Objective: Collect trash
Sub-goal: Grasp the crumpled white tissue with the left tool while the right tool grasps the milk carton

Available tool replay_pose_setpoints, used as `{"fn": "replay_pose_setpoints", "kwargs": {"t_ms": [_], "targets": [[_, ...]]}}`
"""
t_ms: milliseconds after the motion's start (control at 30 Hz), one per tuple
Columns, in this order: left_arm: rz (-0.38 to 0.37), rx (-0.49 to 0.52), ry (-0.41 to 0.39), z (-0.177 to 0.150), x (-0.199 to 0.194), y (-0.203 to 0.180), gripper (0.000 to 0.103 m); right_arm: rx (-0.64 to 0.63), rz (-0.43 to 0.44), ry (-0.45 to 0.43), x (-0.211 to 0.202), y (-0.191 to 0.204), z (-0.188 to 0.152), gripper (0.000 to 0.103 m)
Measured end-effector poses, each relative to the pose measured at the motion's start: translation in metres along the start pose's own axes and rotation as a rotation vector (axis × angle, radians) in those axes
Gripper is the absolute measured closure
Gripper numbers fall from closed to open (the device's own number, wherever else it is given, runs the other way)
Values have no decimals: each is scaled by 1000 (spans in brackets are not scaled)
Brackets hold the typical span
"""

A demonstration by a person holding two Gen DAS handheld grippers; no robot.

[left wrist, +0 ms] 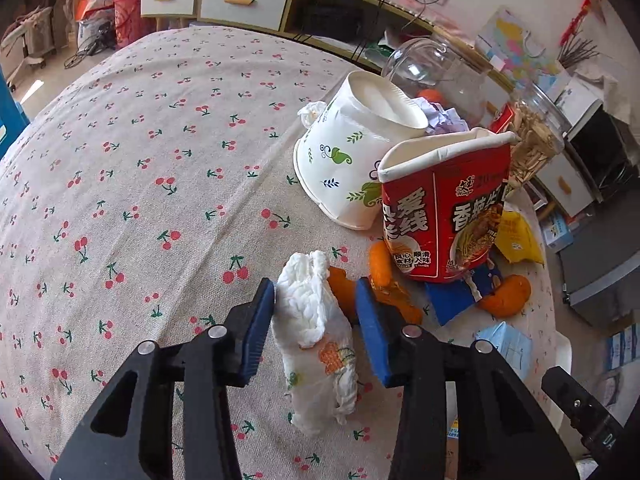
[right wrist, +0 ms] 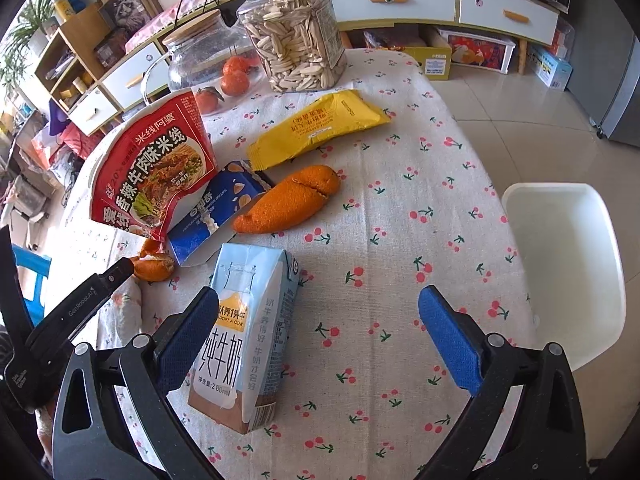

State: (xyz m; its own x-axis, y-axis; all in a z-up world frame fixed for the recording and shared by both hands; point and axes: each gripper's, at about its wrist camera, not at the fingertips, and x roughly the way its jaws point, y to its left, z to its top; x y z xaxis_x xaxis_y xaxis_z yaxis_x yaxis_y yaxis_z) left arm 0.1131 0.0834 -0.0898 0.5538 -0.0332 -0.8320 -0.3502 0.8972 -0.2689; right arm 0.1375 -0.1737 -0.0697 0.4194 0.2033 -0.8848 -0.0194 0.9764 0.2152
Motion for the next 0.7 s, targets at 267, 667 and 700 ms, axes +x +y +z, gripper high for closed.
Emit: {"fn": "replay_pose_setpoints", "kwargs": {"t_ms": [267,667,700], "targets": [[24,71,55,-9,6,-3,27,52,26,56,8,-6,-3,7],[56,207,-17,-18,-13,-19,63,-31,23,99,20,17,-6,7],[60,205,-36,-17,-18,-17,63,-41,22,107,23,20,-6,7]]}}
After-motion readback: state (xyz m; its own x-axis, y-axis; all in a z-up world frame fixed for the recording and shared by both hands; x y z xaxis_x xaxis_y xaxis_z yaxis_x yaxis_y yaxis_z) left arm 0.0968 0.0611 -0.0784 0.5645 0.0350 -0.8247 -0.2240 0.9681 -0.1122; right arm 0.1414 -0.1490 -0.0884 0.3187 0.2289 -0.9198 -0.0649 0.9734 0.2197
